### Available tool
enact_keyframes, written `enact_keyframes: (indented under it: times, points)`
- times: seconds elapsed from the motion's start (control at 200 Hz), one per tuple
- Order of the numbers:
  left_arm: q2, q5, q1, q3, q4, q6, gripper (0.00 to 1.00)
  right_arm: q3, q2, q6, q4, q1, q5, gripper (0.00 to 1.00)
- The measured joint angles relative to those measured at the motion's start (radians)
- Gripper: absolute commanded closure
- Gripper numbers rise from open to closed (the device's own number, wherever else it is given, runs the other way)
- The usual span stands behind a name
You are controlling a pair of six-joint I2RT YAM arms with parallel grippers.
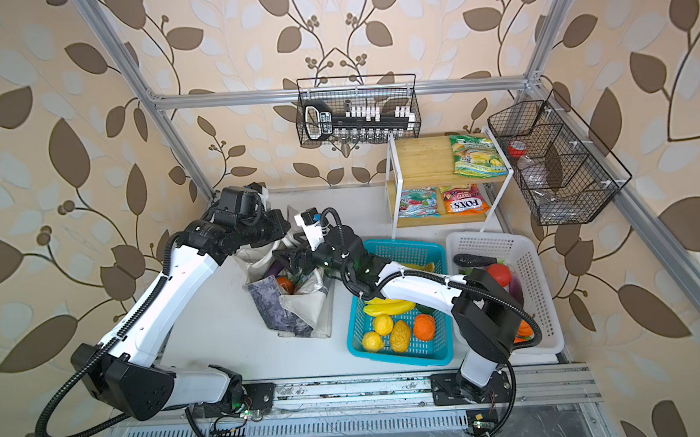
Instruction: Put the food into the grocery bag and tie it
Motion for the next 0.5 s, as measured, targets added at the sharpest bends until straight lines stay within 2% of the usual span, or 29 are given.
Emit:
enact_keyframes:
  times: [0.185, 0.42, 0.5]
  points:
    - [0.000, -0.009, -0.011, 0.000, 0.005, -0.012, 0.98, 0.071, 0.049, 0.004, -0.033, 0.046, 0.124, 0.36]
    - [0.000, -0.020, -0.012, 0.000, 0.012, -0.017, 0.97, 0.077, 0.070, 0.010, -0.023, 0.057, 0.167, 0.62]
    - [0.000, -0.020, -0.012, 0.000, 0.013, -0.018, 0.95, 0.077, 0.072, 0.004, -0.021, 0.058, 0.170, 0.78]
